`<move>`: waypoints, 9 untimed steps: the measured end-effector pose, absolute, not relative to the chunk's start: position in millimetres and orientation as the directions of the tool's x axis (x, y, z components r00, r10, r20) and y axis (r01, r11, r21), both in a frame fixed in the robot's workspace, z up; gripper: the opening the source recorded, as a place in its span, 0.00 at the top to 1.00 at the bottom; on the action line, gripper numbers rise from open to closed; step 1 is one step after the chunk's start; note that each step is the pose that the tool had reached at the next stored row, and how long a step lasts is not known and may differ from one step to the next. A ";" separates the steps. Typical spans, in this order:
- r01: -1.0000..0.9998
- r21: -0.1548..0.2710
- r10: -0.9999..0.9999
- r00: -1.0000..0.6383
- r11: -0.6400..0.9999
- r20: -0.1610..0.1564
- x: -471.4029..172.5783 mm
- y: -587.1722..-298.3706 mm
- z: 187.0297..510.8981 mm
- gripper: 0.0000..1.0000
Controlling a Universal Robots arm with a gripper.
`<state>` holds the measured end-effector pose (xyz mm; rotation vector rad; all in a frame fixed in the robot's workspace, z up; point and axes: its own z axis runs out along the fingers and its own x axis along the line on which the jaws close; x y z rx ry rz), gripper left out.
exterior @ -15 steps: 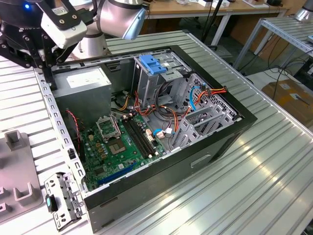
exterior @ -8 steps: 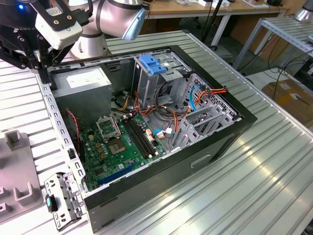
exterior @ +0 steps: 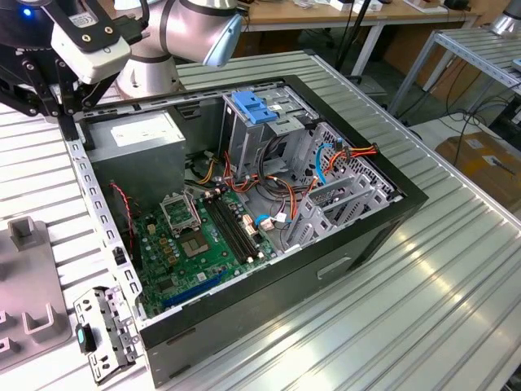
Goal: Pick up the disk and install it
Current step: 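Reach for the disk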
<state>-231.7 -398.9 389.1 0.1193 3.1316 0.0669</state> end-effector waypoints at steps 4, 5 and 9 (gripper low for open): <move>0.076 0.043 0.076 -0.997 0.996 -0.005 -234.0 -398.9 388.9 0.89; 0.076 0.043 0.076 -0.997 0.996 -0.004 -234.7 -398.9 388.9 0.89; 0.076 0.043 0.076 -0.997 0.996 -0.004 -237.4 -398.9 388.7 0.89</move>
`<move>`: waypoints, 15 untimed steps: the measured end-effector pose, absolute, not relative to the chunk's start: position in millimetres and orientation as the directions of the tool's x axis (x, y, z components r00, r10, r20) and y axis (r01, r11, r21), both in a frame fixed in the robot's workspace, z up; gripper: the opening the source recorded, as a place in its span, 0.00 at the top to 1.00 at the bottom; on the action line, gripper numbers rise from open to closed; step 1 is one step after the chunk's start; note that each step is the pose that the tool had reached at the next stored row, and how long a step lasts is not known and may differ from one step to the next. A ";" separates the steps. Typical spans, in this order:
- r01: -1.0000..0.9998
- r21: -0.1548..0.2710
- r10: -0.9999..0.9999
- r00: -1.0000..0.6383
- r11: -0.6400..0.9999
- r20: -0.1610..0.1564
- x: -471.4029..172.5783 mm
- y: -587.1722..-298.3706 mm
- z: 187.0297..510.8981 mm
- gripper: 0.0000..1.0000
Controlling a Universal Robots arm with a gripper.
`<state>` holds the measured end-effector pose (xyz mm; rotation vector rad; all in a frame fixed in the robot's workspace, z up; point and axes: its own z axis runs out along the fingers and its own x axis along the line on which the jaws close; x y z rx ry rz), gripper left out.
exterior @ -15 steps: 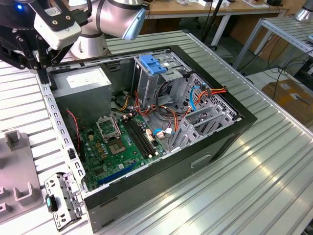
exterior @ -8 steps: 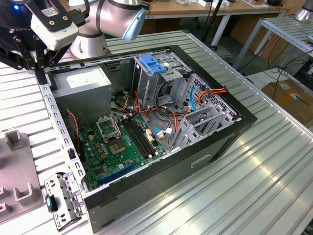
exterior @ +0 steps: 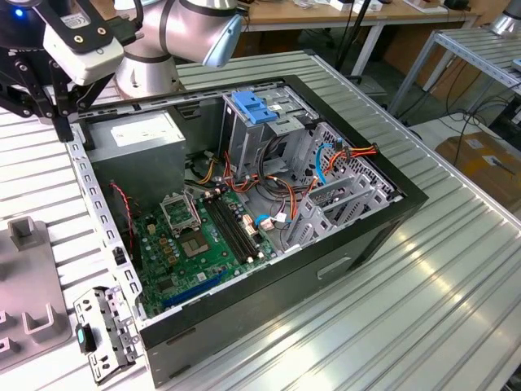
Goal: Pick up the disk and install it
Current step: 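Reach for the disk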
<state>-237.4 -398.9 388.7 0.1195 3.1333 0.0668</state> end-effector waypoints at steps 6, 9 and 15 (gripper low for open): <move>0.076 0.043 0.076 -0.997 0.996 -0.003 -241.3 -398.9 388.4 0.89; 0.076 0.043 0.076 -0.997 0.996 -0.002 -244.1 -398.9 388.2 0.89; 0.076 0.043 0.076 -0.997 0.996 0.000 -249.5 -398.9 387.8 0.89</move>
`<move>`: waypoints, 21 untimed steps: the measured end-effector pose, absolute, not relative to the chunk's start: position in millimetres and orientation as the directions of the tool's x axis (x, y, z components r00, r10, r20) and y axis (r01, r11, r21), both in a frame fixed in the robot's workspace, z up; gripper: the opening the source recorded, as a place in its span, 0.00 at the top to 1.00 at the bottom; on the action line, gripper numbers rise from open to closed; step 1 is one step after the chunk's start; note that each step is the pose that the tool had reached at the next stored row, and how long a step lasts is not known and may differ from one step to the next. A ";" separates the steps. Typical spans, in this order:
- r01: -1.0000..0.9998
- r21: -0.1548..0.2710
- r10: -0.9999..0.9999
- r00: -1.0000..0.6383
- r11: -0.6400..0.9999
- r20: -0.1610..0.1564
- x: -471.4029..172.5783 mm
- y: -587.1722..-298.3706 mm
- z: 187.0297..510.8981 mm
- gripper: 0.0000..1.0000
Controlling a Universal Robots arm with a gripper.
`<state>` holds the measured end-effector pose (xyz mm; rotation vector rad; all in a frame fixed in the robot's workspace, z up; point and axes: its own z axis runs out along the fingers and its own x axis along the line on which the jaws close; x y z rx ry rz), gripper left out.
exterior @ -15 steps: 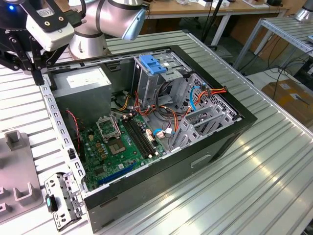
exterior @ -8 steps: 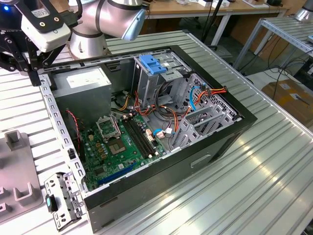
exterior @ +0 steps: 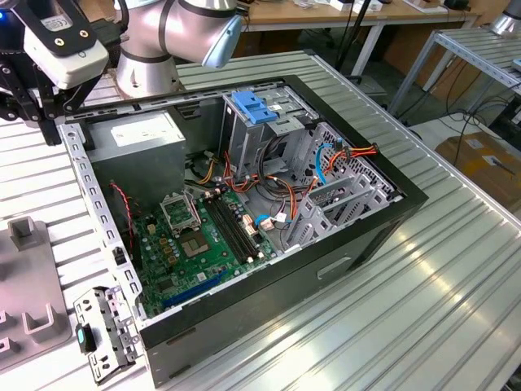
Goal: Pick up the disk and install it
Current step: 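Reach for the disk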
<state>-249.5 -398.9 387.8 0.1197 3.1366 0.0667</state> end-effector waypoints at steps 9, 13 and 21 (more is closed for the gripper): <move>0.076 0.042 0.076 -0.997 0.996 0.001 -257.2 -398.8 387.3 0.89; 0.076 0.043 0.076 -0.997 0.996 0.001 -262.0 -398.5 387.2 0.89; 0.076 0.043 0.076 -0.997 0.996 0.001 -273.3 -398.5 386.7 0.89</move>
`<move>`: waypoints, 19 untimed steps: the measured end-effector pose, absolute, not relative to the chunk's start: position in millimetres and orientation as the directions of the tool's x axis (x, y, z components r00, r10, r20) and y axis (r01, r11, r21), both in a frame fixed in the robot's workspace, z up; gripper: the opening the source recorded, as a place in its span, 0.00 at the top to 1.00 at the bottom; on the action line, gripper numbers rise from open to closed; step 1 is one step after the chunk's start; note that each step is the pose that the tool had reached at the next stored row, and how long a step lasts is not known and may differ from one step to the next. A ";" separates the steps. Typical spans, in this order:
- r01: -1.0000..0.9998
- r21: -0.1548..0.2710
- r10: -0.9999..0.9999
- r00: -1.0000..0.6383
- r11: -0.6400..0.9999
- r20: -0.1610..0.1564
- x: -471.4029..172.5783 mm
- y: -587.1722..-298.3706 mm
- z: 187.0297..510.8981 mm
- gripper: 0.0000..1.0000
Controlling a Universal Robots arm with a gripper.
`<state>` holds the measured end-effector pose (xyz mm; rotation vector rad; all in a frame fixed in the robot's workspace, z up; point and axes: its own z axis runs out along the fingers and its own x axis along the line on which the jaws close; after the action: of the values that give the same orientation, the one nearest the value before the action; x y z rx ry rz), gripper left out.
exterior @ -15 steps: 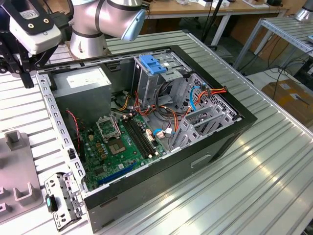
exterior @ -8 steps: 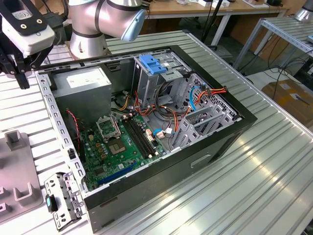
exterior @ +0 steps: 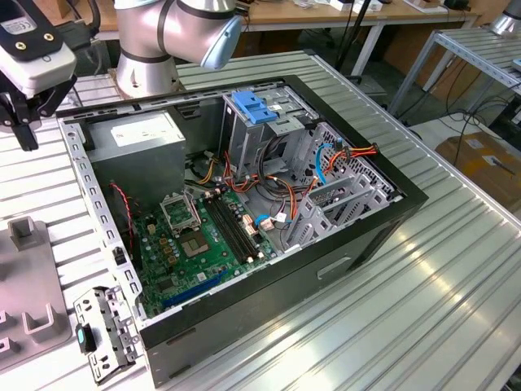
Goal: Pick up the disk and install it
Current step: 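Reach for the disk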
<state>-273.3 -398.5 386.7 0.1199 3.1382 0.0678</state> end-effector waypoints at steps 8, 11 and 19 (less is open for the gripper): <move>0.076 0.043 0.076 -0.997 0.996 0.002 -285.8 -398.5 385.9 0.89; 0.076 0.043 0.076 -0.997 0.996 0.002 -291.3 -398.5 385.6 0.89; 0.076 0.043 0.076 -0.997 0.996 0.003 -301.6 -398.5 384.8 0.89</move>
<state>-301.6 -398.5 384.8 0.1200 3.1403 0.0679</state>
